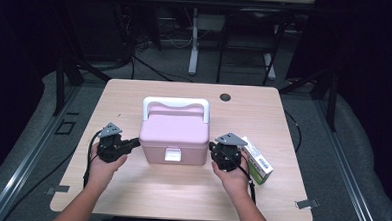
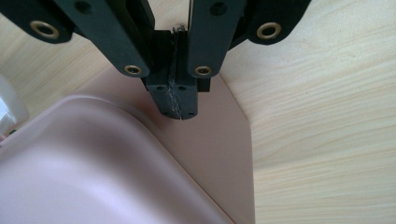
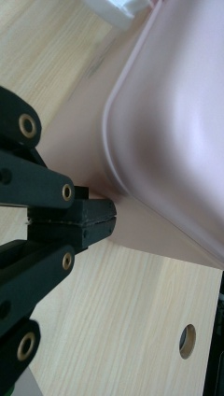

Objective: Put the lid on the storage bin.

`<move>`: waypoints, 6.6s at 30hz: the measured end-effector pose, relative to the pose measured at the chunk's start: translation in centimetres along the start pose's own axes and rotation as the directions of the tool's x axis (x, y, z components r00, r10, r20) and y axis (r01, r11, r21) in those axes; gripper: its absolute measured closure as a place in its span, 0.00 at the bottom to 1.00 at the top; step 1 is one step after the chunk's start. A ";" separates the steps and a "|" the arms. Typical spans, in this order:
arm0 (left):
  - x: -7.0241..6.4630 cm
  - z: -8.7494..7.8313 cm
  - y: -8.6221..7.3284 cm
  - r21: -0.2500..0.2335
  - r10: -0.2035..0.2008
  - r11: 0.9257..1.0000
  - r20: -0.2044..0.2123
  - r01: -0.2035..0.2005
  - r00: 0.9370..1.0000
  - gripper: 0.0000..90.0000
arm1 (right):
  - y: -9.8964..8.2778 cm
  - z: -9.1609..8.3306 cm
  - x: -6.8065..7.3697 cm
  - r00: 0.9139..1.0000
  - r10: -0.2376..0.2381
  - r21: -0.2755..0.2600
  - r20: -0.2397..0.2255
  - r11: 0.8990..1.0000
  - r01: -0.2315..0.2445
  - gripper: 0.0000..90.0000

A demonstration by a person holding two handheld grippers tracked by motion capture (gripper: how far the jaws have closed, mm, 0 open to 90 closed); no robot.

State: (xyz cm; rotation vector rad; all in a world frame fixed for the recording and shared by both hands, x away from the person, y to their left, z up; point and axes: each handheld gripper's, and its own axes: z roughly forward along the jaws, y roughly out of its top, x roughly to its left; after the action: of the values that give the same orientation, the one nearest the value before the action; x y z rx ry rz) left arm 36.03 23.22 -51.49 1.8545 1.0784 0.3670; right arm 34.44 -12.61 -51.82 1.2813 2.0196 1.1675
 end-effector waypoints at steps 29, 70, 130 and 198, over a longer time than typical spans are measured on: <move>-2.7 -2.3 -2.3 0.000 0.015 1.000 0.061 -0.015 0.998 1.00 | -2.5 -4.2 1.1 0.999 -0.042 0.009 -0.023 0.999 0.042 1.00; -4.6 -5.1 -4.5 0.018 0.014 1.000 0.118 -0.016 0.993 0.94 | -5.3 -8.6 2.7 0.997 -0.045 0.014 -0.058 0.999 0.046 0.95; -2.2 -5.5 3.8 0.023 0.015 1.000 0.164 -0.019 0.986 0.59 | 2.5 -8.8 -1.6 0.987 -0.027 -0.029 -0.158 0.999 0.022 0.64; -3.7 -4.2 4.1 0.031 0.079 0.996 0.211 -0.087 0.974 0.81 | 3.4 -7.5 -0.3 0.966 -0.041 -0.004 -0.254 0.999 0.041 0.77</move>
State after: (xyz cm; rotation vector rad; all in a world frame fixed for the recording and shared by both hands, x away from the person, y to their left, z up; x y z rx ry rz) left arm 33.43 21.92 -45.20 1.9301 0.8725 0.1934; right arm 30.63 -15.26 -45.02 1.1321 2.2158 1.3706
